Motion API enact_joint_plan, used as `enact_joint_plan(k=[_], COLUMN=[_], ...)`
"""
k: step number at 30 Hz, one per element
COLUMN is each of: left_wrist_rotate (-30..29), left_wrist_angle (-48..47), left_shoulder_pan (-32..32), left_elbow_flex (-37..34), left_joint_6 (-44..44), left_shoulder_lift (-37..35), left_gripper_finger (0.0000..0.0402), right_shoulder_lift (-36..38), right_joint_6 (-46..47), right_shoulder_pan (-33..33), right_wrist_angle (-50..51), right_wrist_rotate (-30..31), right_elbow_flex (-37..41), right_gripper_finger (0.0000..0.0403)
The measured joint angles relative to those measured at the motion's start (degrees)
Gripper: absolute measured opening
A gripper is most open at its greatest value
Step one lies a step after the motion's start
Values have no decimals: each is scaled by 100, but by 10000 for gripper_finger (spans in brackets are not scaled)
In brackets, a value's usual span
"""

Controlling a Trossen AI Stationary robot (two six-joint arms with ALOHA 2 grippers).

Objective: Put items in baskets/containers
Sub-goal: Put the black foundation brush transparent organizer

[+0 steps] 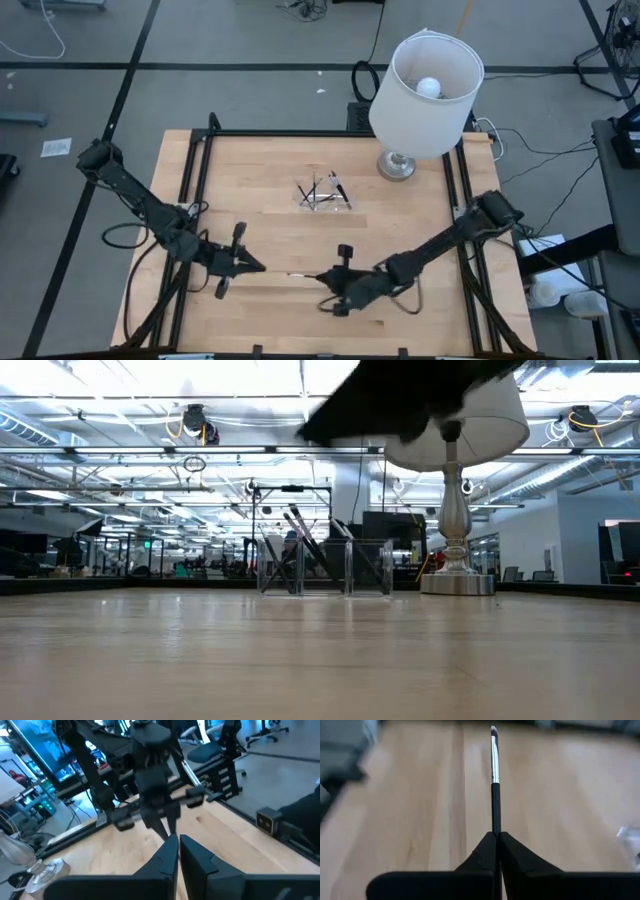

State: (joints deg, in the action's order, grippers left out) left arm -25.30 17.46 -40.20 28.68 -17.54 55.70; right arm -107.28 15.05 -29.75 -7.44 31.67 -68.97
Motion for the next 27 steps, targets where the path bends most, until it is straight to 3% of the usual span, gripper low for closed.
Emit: enact_joint_plan(k=[4,7,9,14,17,23,27], left_wrist_rotate=[119,462,475,429,427,982,1064], left_wrist_angle=[345,891,1358,2449,2891,3684,3634], left_shoulder_pan=[6,23,80,451,685,887,1048], left_elbow_flex=[-1,-1,-1,-1,-1,-1,29], left_joint_6=[-80,-245,-278,-219,34,609,750], left_shoulder_lift=[15,121,323,961,1301,1636,1774], left_gripper_finger=[26,26,26,33,60,174,247], right_shoulder_lift=[551,644,661,652,668,664,659], right_joint_6=[-1278,-2039,-2265,-2347,-2486,-2817,-2757], right_shoulder_pan=[-201,-189,-110,78,106,130,278], right_wrist_angle=[-2740,-4806,-5523,-5553,-5589,-5737,-5698], right_wrist_rotate=[44,-406,-591,-1004,-1219,-1193,-1201], right_elbow_flex=[1136,1894,2140,2144,2025,2002,2000], right_gripper_finger=[0,0,0,0,0,0,0])
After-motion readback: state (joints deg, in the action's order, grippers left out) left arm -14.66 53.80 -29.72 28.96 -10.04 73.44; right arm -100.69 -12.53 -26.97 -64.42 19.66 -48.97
